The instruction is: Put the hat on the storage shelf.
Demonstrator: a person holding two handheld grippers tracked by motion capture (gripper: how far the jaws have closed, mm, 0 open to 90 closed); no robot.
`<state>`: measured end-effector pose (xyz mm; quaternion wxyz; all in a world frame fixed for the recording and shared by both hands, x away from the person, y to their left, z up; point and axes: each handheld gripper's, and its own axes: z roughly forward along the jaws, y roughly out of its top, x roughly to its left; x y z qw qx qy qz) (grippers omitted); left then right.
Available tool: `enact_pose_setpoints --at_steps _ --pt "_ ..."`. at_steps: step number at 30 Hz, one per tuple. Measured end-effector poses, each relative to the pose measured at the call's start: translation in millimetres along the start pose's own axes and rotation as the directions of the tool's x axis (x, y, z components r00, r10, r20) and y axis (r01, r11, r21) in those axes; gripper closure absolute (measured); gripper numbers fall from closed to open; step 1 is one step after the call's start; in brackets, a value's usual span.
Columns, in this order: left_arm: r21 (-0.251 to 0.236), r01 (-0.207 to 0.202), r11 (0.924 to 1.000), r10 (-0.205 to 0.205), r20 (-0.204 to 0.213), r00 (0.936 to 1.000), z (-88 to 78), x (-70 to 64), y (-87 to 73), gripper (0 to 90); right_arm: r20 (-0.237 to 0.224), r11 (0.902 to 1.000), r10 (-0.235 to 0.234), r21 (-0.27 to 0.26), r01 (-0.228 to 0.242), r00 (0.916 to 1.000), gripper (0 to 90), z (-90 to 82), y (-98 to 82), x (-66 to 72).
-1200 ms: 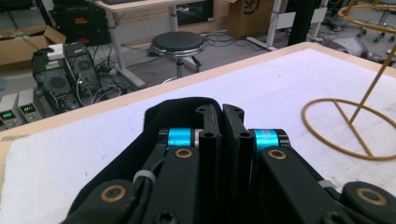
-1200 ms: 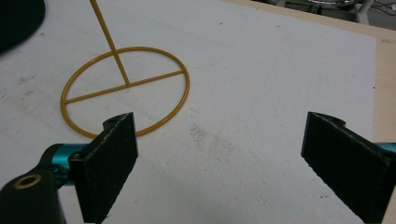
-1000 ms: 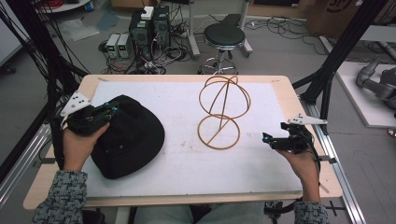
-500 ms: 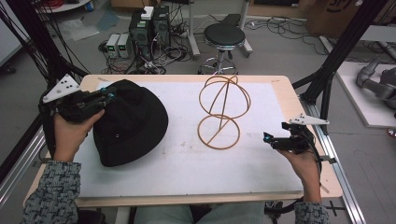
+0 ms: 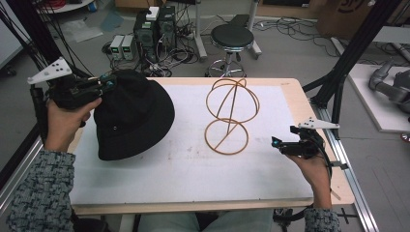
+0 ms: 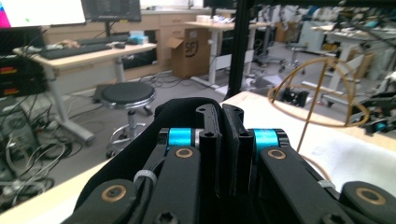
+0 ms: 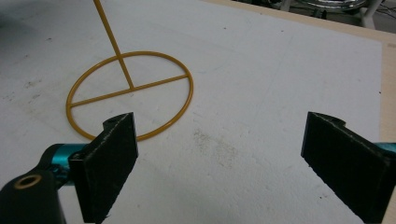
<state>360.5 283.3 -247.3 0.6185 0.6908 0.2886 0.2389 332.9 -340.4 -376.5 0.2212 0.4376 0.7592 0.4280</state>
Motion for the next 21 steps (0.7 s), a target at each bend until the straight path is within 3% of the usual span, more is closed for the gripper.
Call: enact_pose_setpoints --at_steps 4,8,12,18,21 --pt "-0.016 -0.021 0.9997 0.022 0.042 0.9989 -0.7 0.3 20.8 85.1 0.000 1.0000 -0.006 0.002 0.006 1.0000 10.5 1.1 0.0 -0.3" --pt "-0.039 -0.031 0.9987 0.034 0.075 0.9966 -0.9 -0.9 31.4 85.1 -0.001 1.0000 -0.004 -0.002 0.004 1.0000 10.5 0.2 0.2 0.0" --pt "-0.077 -0.044 0.9960 0.053 0.119 0.9915 1.3 -4.4 45.7 85.1 0.000 1.0000 -0.003 -0.002 0.003 1.0000 10.5 -0.3 0.5 0.2" --pt "-0.107 -0.041 0.9934 0.057 0.157 0.9859 9.3 -7.6 59.1 85.2 -0.002 1.0000 -0.005 0.000 0.005 1.0000 10.5 0.7 0.6 1.0" --pt "-0.119 -0.026 0.9926 0.049 0.193 0.9799 15.9 -8.9 66.2 85.2 -0.004 1.0000 0.003 0.000 -0.003 1.0000 10.5 0.1 0.7 1.0"
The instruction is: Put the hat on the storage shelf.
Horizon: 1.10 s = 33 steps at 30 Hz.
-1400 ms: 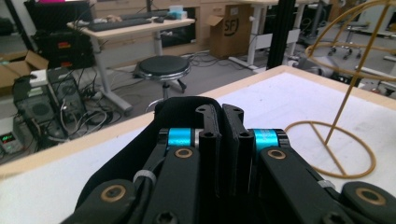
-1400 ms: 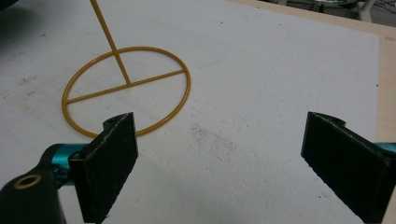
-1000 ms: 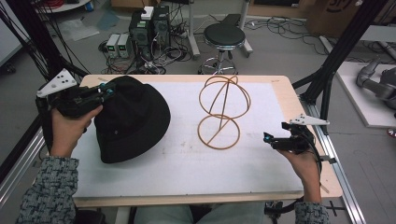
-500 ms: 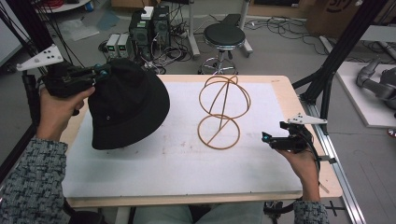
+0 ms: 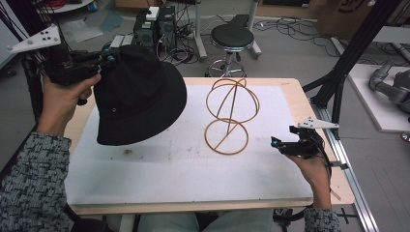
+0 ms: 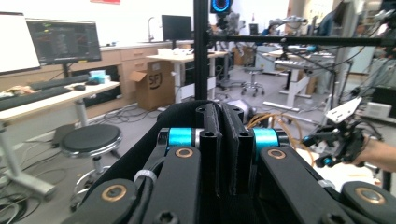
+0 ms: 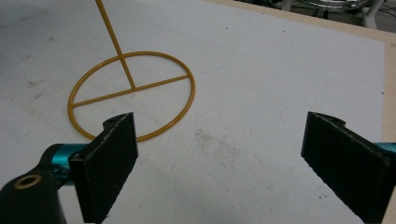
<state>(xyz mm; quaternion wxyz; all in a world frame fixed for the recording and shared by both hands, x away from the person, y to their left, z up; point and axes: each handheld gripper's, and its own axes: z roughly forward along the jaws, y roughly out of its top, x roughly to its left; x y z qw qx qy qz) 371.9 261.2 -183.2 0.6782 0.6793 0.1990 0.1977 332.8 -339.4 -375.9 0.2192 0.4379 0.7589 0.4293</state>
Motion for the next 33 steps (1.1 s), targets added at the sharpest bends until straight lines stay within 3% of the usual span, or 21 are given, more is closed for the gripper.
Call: enact_pose_setpoints --at_steps 10,17,22,26,33 --pt "-0.079 0.047 0.9958 -0.040 0.088 0.9953 25.3 0.8 12.2 85.4 -0.010 1.0000 -0.005 -0.008 0.005 0.9999 10.5 -1.3 0.2 -0.8" --pt "-0.122 0.093 0.9881 -0.073 0.156 0.9850 52.1 -1.9 15.7 85.5 -0.008 0.9999 0.001 -0.011 -0.001 1.0000 10.5 -2.5 0.8 -0.1" --pt "-0.122 0.101 0.9875 -0.078 0.180 0.9805 66.3 -5.1 15.6 85.5 -0.008 0.9999 -0.006 -0.015 0.006 0.9999 10.5 -3.2 0.5 -0.9" --pt "-0.131 0.127 0.9833 -0.098 0.208 0.9732 82.6 -7.8 12.6 85.5 -0.012 0.9999 -0.002 -0.016 0.002 0.9999 10.5 -4.0 0.6 -0.7" --pt "-0.130 0.141 0.9814 -0.110 0.224 0.9684 100.9 -11.6 9.6 85.5 -0.015 0.9998 -0.004 -0.018 0.004 0.9999 10.5 -4.1 1.1 0.2"
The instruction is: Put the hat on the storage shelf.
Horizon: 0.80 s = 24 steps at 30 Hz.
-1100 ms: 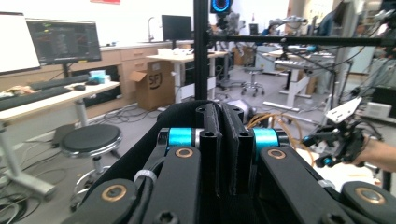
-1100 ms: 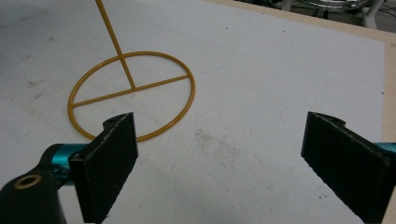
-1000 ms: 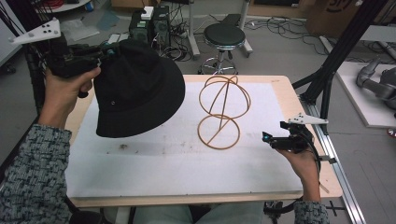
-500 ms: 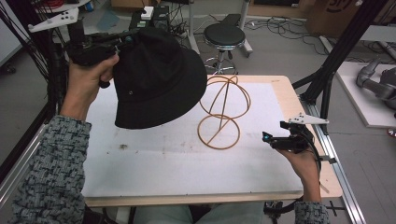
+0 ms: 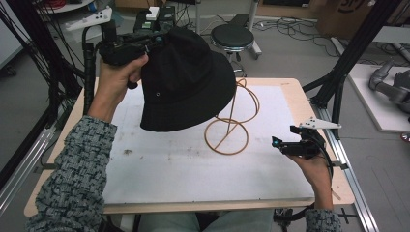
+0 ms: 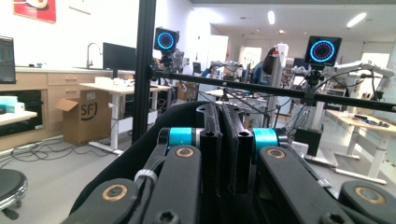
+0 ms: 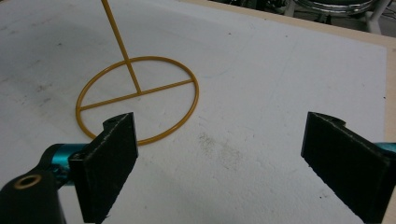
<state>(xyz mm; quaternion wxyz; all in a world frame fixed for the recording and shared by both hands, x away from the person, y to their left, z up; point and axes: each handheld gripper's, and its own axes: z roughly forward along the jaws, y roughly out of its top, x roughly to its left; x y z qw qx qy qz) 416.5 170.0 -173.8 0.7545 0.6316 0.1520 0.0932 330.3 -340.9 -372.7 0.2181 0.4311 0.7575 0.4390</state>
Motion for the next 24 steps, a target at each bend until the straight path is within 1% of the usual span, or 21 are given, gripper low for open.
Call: enact_pose_setpoints --at_steps 4,8,9,12,14,15,16,17,21,22,23,24 --pt "0.006 0.005 1.0000 -0.005 0.012 0.9999 11.0 1.1 -4.0 85.7 -0.002 1.0000 -0.005 0.001 0.005 1.0000 10.5 -0.1 -0.1 0.2" --pt "0.019 0.015 0.9997 -0.015 0.023 0.9996 19.4 5.2 -9.8 85.7 -0.007 1.0000 0.001 -0.002 -0.001 1.0000 10.5 -1.1 0.5 1.2" --pt "0.018 0.017 0.9997 -0.017 0.031 0.9994 24.0 7.2 -12.9 85.7 -0.008 1.0000 0.000 -0.002 0.000 1.0000 10.5 -1.4 0.7 1.4" --pt "0.018 0.018 0.9997 -0.019 0.038 0.9991 28.4 8.8 -15.4 85.7 -0.007 1.0000 -0.006 -0.008 0.005 1.0000 10.5 -1.9 0.8 1.2" --pt "0.017 0.019 0.9997 -0.020 0.049 0.9986 33.3 9.9 -17.6 85.7 -0.008 1.0000 -0.001 -0.008 0.001 1.0000 10.5 -2.4 0.7 1.0" --pt "0.013 0.023 0.9997 -0.024 0.057 0.9981 38.8 10.3 -19.9 85.7 -0.009 1.0000 0.002 -0.008 -0.002 1.0000 10.5 -2.8 0.7 0.9" --pt "0.013 0.023 0.9997 -0.024 0.057 0.9981 38.8 10.3 -19.9 85.7 -0.010 0.9999 0.000 -0.011 0.000 1.0000 10.5 -3.2 0.8 0.4" --pt "0.011 0.025 0.9996 -0.026 0.065 0.9975 41.8 10.7 -21.3 85.7 -0.010 0.9999 0.001 -0.012 -0.001 0.9999 10.5 -3.8 0.7 0.4" --pt "0.029 0.033 0.9990 -0.035 0.077 0.9964 54.7 11.3 -27.8 85.6 -0.008 0.9999 0.004 -0.016 -0.004 1.0000 10.5 -5.2 0.3 -0.4" --pt "0.044 0.044 0.9981 -0.048 0.085 0.9952 61.7 11.1 -31.4 85.7 -0.009 0.9998 0.010 -0.015 -0.010 0.9999 10.5 -6.2 -0.2 -0.5" --pt "0.044 0.044 0.9981 -0.048 0.085 0.9952 61.7 11.1 -31.4 85.7 -0.009 0.9998 0.009 -0.015 -0.010 0.9999 10.5 -6.4 -0.4 -0.6" --pt "0.055 0.046 0.9974 -0.051 0.096 0.9940 68.2 10.7 -34.9 85.7 -0.009 0.9998 0.007 -0.018 -0.007 0.9999 10.5 -6.3 -0.7 -0.9"
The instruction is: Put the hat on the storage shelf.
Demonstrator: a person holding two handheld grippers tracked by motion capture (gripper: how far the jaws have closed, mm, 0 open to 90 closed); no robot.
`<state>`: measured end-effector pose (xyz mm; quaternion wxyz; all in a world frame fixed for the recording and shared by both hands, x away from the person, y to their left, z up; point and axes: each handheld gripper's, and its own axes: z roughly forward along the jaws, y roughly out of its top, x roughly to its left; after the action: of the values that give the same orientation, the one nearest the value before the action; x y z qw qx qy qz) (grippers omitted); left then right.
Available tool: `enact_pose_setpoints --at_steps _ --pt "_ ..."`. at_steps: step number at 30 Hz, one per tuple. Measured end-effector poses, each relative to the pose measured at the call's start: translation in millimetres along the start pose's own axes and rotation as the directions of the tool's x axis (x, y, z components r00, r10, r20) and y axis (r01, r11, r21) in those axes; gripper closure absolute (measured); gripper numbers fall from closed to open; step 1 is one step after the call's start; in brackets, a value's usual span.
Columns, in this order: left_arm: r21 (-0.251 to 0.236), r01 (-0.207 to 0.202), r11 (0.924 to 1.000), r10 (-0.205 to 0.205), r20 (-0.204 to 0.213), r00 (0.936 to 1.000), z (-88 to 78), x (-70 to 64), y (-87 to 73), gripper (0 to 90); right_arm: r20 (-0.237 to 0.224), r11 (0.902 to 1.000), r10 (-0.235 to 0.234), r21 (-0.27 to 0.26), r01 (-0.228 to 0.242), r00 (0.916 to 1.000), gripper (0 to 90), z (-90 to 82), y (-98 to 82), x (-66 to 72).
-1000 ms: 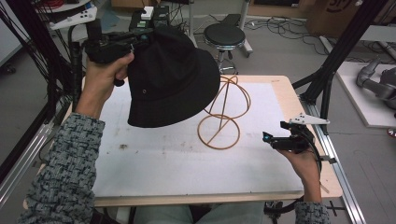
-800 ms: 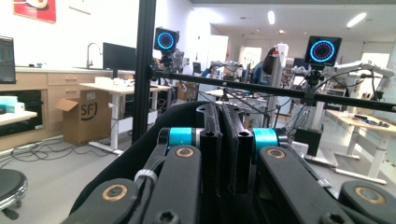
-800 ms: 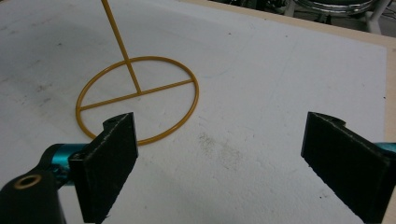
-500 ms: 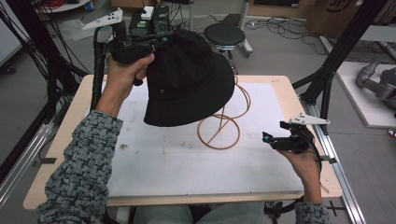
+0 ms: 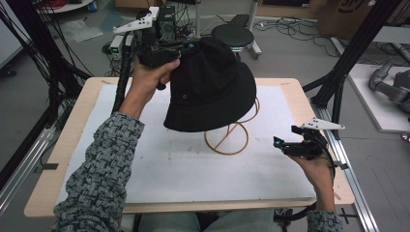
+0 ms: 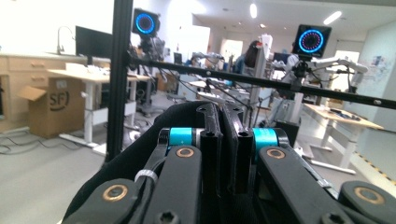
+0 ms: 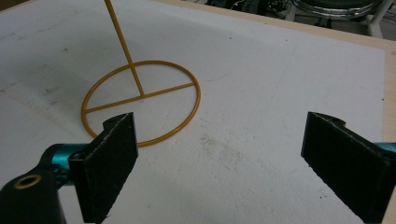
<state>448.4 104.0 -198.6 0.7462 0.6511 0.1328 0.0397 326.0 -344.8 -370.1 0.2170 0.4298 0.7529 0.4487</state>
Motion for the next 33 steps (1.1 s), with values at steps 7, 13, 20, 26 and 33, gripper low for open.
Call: enact_pose_setpoints --at_steps 7,13,20,26,33 --pt "0.028 0.014 0.9995 -0.015 0.015 0.9998 19.6 1.4 -8.6 85.7 -0.002 1.0000 -0.003 0.000 0.003 1.0000 10.5 -0.5 -0.5 -0.2" --pt "0.070 0.022 0.9973 -0.024 0.036 0.9990 35.6 1.3 -19.6 85.6 -0.003 1.0000 0.000 0.000 0.000 1.0000 10.5 0.0 -1.0 0.3" --pt "0.120 0.021 0.9925 -0.028 0.054 0.9981 53.0 0.5 -32.6 85.6 -0.005 1.0000 -0.004 0.000 0.004 1.0000 10.5 -0.2 -0.9 -0.2" --pt "0.141 0.016 0.9899 -0.025 0.062 0.9977 60.3 -1.2 -37.3 85.6 -0.005 1.0000 0.003 0.003 -0.003 1.0000 10.5 0.0 -2.3 -1.7" --pt "0.152 0.008 0.9884 -0.017 0.063 0.9978 63.2 -2.2 -39.8 85.2 -0.005 0.9999 0.006 0.009 -0.006 1.0000 10.5 1.0 -3.0 -1.6"
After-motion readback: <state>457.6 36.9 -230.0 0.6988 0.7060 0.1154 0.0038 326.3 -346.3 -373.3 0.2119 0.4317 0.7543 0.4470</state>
